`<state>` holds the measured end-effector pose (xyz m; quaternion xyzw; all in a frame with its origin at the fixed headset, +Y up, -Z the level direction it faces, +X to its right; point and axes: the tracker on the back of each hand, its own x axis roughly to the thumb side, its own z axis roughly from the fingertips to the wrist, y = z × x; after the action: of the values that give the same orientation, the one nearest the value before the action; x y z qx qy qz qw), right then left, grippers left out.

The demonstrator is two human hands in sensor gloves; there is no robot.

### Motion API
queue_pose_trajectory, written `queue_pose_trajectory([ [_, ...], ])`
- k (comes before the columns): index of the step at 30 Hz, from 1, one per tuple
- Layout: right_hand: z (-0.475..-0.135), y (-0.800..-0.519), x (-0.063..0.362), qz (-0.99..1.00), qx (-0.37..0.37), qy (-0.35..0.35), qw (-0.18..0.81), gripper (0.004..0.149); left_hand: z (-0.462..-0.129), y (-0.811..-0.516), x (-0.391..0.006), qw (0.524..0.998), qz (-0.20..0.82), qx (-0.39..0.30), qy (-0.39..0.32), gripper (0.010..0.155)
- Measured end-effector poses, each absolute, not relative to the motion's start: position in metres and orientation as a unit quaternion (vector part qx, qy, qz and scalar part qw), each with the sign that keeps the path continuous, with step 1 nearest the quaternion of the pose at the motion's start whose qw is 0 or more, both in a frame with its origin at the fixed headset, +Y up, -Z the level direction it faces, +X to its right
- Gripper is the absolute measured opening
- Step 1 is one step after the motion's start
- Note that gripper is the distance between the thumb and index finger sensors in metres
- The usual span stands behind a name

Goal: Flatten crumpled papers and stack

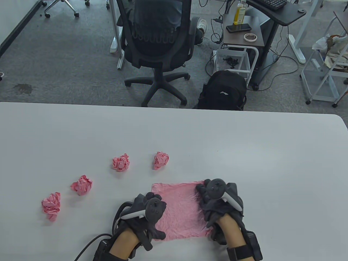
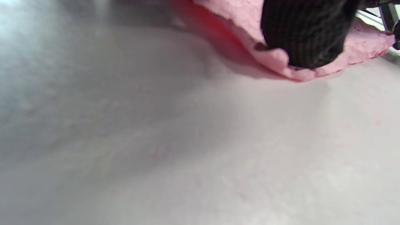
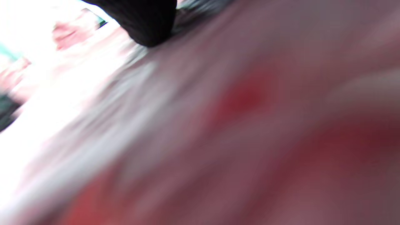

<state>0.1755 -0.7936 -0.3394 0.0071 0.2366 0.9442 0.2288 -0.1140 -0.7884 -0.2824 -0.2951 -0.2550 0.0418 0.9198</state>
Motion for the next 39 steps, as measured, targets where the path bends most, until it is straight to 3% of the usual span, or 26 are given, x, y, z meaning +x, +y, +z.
queue_pose_trajectory([
  [5, -0.340, -0.788, 0.178, 0.956, 0.004, 0.205, 0.212, 0.059, -0.279, -0.788, -0.118, 0.918, 0.046, -0.299, -0.257, 0.104],
  [8, -0.328, -0.779, 0.153, 0.958, 0.076, 0.200, 0.191, 0.061, -0.282, -0.789, -0.119, 0.919, 0.046, -0.298, -0.255, 0.105],
  [10, -0.308, -0.773, 0.115, 0.953, 0.159, 0.195, 0.171, 0.062, -0.285, -0.790, -0.120, 0.919, 0.054, -0.299, -0.250, 0.105],
  [13, -0.281, -0.781, 0.066, 0.925, 0.253, 0.253, 0.127, 0.063, -0.288, -0.791, -0.122, 0.920, 0.059, -0.299, -0.246, 0.104],
  [15, -0.281, -0.786, 0.063, 0.925, 0.234, 0.290, 0.071, 0.065, -0.287, -0.791, -0.124, 0.921, 0.063, -0.300, -0.241, 0.104],
  [17, -0.292, -0.787, 0.081, 0.918, 0.226, 0.300, 0.128, 0.066, -0.287, -0.791, -0.125, 0.921, 0.064, -0.301, -0.241, 0.103],
  [19, -0.304, -0.788, 0.119, 0.923, 0.124, 0.307, 0.195, 0.067, -0.287, -0.791, -0.124, 0.920, 0.064, -0.302, -0.241, 0.103],
  [22, -0.312, -0.786, 0.167, 0.930, 0.046, 0.284, 0.227, 0.068, -0.287, -0.791, -0.124, 0.920, 0.063, -0.302, -0.241, 0.103],
  [25, -0.313, -0.783, 0.183, 0.934, 0.009, 0.264, 0.239, 0.067, -0.287, -0.791, -0.124, 0.920, 0.065, -0.301, -0.243, 0.102],
  [28, -0.307, -0.772, 0.167, 0.957, 0.058, 0.206, 0.198, 0.065, -0.287, -0.790, -0.123, 0.920, 0.065, -0.299, -0.245, 0.102],
  [31, -0.293, -0.763, 0.122, 0.952, 0.166, 0.176, 0.189, 0.063, -0.289, -0.791, -0.124, 0.919, 0.067, -0.301, -0.247, 0.102],
  [34, -0.283, -0.777, 0.077, 0.931, 0.257, 0.224, 0.132, 0.060, -0.288, -0.791, -0.125, 0.919, 0.072, -0.300, -0.246, 0.102],
  [36, -0.287, -0.786, 0.075, 0.912, 0.258, 0.292, 0.126, 0.063, -0.288, -0.791, -0.125, 0.918, 0.073, -0.301, -0.246, 0.102],
  [39, -0.298, -0.788, 0.112, 0.915, 0.181, 0.299, 0.200, 0.066, -0.288, -0.791, -0.125, 0.919, 0.070, -0.301, -0.243, 0.102],
])
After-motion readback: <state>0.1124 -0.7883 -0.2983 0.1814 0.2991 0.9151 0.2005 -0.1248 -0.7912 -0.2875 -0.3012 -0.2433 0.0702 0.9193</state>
